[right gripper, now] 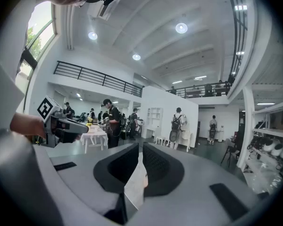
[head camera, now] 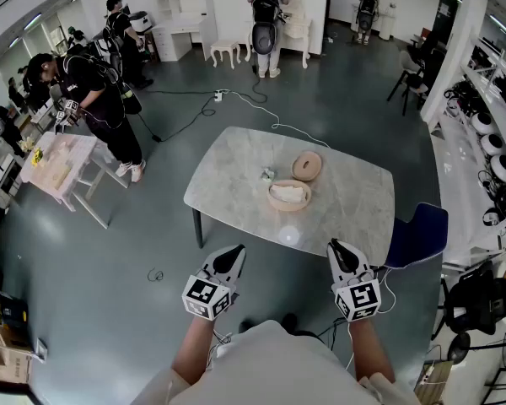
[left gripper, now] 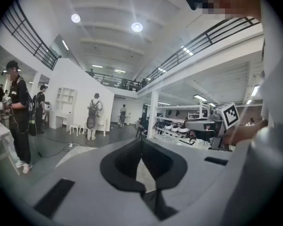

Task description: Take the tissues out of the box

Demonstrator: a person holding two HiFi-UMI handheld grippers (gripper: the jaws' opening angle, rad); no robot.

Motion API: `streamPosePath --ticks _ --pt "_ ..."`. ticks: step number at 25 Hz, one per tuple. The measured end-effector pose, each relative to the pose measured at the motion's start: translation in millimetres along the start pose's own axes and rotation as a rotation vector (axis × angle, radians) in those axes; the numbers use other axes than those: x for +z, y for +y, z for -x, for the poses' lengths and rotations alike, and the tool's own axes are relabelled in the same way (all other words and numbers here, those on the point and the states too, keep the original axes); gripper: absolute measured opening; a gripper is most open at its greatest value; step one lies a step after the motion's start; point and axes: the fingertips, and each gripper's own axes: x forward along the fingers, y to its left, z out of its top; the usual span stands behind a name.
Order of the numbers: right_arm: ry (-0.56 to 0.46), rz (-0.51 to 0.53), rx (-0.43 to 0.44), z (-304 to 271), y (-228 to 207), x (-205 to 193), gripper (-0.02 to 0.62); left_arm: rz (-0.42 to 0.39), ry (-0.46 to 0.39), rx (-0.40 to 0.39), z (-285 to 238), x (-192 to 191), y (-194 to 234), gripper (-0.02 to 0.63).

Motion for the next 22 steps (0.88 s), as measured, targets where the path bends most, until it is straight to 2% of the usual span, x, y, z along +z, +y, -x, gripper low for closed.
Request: streamPosePath --ticks 13,22 --pt "0.005 0.001 0.011 -2.1 -7.2 -2.8 0.049 0.011 0.000 0.004 -9.7 -1.5 -4.2 0.009" --pt "0.022 -0.058 0.013 -5.3 -21.7 -11.5 0.051 0.024 0.004 0.024 -15.7 -1.9 -7.4 0.009"
